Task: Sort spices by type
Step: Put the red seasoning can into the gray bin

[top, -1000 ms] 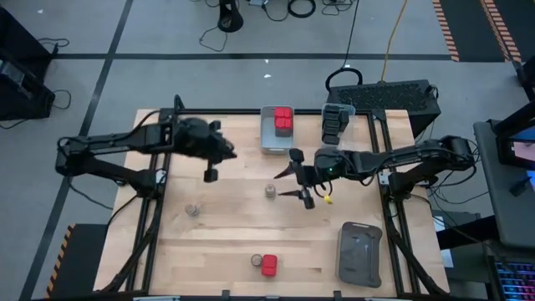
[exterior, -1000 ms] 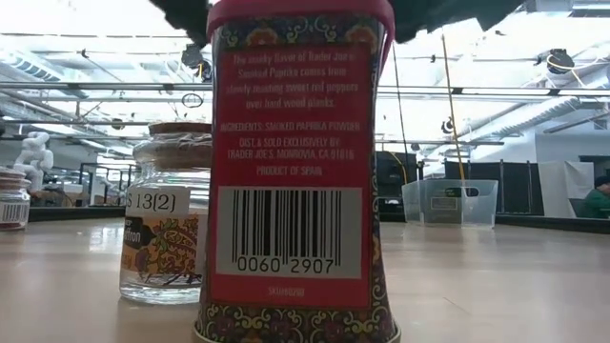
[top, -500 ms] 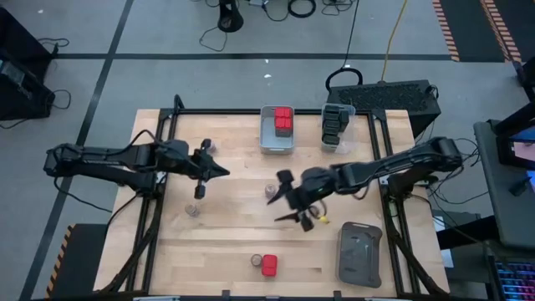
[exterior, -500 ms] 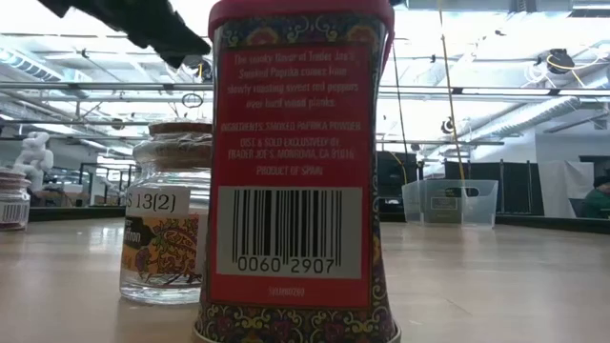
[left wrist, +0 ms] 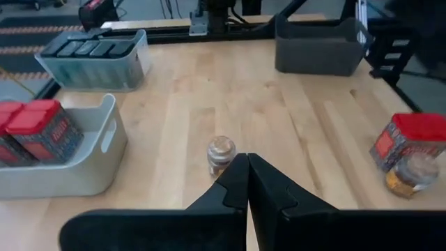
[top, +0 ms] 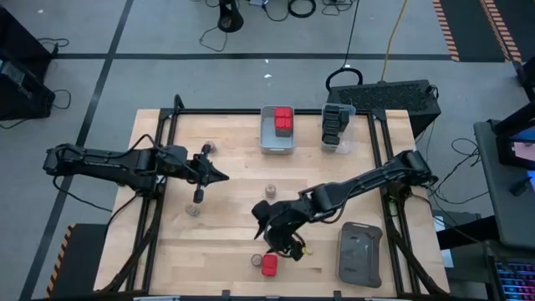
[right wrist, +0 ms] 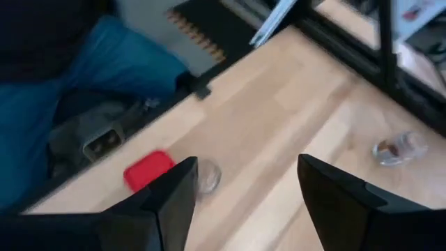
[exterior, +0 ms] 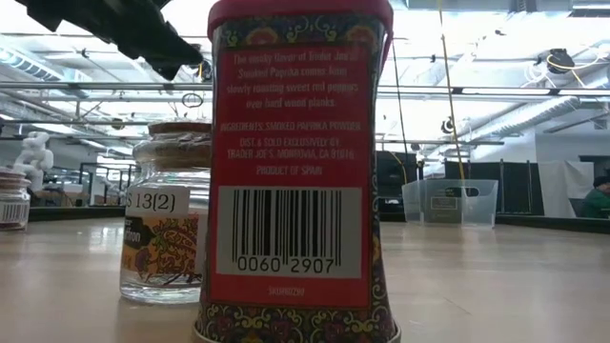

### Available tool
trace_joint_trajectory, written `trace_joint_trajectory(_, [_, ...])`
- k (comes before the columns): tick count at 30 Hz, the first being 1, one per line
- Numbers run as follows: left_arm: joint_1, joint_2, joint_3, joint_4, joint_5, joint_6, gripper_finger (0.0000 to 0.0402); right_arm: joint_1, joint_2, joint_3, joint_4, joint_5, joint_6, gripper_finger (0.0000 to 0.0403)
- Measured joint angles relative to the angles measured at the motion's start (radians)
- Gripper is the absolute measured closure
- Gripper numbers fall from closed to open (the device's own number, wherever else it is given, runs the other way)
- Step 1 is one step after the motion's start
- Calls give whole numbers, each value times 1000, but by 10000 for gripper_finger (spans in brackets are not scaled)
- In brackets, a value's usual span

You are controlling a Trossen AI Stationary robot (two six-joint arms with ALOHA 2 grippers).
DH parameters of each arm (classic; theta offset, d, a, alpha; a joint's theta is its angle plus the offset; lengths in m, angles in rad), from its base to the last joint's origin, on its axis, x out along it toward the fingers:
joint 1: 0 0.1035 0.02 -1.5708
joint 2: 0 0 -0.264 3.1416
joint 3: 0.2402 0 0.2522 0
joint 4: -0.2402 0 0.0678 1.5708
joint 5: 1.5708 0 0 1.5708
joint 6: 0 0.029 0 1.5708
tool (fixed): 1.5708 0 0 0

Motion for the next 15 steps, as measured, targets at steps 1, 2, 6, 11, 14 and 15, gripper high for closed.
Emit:
trace_joint_trajectory(1, [0,3,0,3,0,-14,393,5,12,15,-29,1,-25,172])
trace_joint_trajectory(2, [0,5,0,4,0,-30,393,9,25,31,-43,0,-46,172])
trace_joint_trajectory(6, [0,20,0,2,-11,-43,393,29,60,45,-71,-1,-81,172])
trace_joint_trajectory(11, [0,50,0,-11,-12,-64,392,56,96,45,-123,0,-187,172])
trace_joint_trajectory(14, [0,81,2,-2,-13,-77,392,74,112,45,-132,0,-233,172])
trace_joint_trajectory(15, [0,91,1,-10,-13,-87,392,79,118,45,-133,0,-237,172])
